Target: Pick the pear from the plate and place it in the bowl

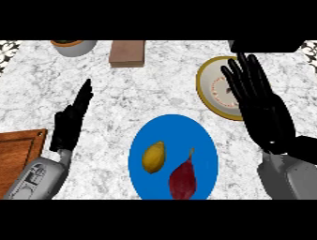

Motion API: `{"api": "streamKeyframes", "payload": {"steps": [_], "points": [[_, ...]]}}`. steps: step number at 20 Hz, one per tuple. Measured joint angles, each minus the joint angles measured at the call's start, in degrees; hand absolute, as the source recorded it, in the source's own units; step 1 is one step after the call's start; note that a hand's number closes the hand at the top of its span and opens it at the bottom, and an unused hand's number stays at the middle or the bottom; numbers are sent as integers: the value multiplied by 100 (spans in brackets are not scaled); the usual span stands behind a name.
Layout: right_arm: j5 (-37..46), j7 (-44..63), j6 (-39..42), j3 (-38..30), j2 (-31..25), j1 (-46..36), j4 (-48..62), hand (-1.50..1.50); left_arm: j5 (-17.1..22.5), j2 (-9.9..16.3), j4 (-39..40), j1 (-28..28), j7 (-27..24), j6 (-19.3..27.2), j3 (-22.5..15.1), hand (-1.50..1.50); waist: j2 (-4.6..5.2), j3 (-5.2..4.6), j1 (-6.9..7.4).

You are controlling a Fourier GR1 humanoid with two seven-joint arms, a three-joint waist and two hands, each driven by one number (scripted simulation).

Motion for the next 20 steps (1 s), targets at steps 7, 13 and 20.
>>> {"api": "streamKeyframes", "payload": {"steps": [7,13,20], "points": [[-504,-1218,1319,-538,-294,991,867,150,-266,492,-372,-135,59,242,441,0,109,-70,-53],[-220,-2944,1501,-1081,110,1711,2377,-150,-282,652,-692,-79,233,239,551,0,136,-65,2],[1088,-3910,1366,-1005,-560,1969,2774,-150,-357,714,-975,33,456,234,631,0,112,-83,-16]]}}
